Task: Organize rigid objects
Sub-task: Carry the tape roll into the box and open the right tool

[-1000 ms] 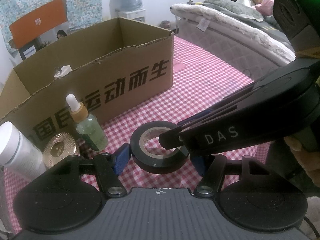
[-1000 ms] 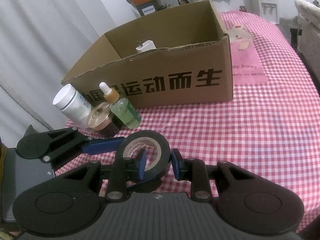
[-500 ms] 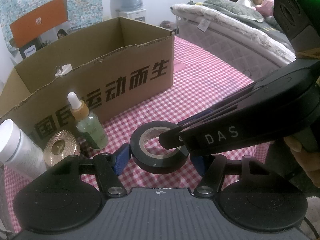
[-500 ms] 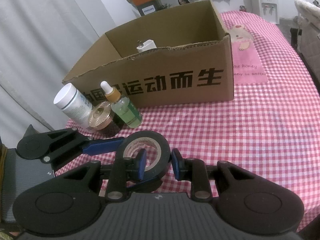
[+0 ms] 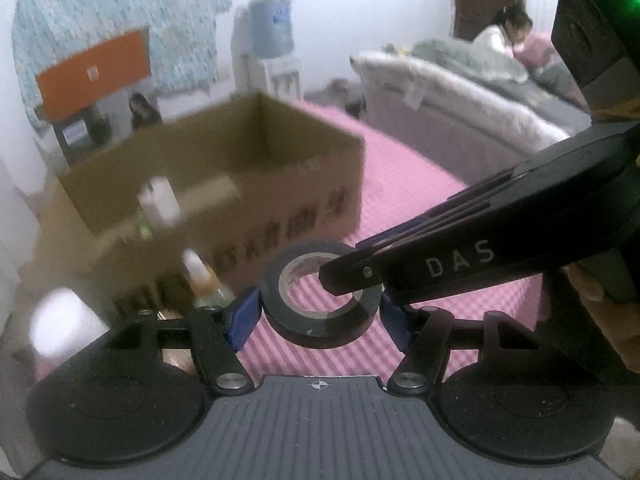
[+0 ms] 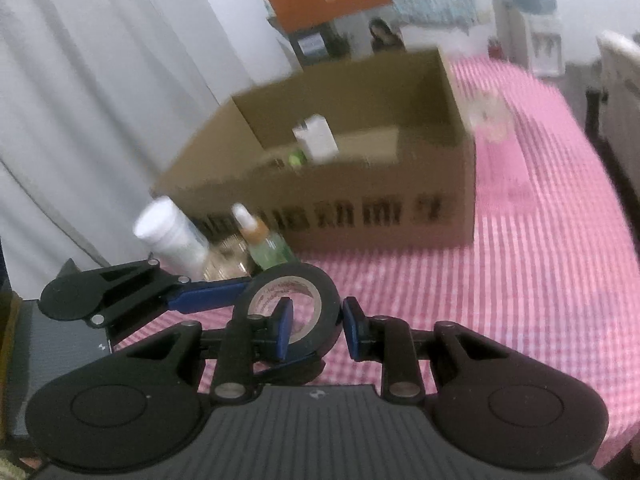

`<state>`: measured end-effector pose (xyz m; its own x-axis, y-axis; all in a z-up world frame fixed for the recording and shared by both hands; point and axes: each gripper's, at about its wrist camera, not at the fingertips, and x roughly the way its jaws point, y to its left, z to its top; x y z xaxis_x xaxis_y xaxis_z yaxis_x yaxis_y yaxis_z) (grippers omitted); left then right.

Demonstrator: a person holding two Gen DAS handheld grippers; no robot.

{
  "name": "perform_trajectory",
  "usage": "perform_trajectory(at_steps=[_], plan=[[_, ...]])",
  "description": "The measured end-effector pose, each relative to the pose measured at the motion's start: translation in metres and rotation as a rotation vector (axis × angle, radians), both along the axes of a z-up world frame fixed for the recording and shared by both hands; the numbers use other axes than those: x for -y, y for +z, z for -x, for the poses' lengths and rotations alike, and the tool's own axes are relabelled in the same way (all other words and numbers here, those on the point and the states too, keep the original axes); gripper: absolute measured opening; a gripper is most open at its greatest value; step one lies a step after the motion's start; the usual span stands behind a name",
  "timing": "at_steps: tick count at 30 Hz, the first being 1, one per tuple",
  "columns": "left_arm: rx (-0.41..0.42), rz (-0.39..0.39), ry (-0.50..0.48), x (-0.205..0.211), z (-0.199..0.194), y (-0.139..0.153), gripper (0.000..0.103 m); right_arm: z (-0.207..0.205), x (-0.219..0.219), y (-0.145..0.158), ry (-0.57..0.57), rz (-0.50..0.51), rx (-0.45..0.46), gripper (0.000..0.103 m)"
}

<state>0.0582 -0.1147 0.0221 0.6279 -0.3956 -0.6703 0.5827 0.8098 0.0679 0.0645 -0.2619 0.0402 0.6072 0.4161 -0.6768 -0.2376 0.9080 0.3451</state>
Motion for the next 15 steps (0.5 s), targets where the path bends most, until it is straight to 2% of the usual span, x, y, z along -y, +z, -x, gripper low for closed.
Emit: perform_trajectory(at_steps=[7,12,15], plan=[[0.097,0.032,0.014,-0.012,-0.021,0.051,0.065,-0.023,-0.008,0.056,0.048,0.008,0.124,0.029],[0.095,0.042,0.029,-0.020,-0.048,0.071,0.065,-0.052,-0.016,0.078,0.089,0.023,0.164,0.029],[0.063,0.039,0.044,-0.022,-0.071,0.076,0.065,-0.076,-0.018,0.082,0.108,0.011,0.151,0.029]])
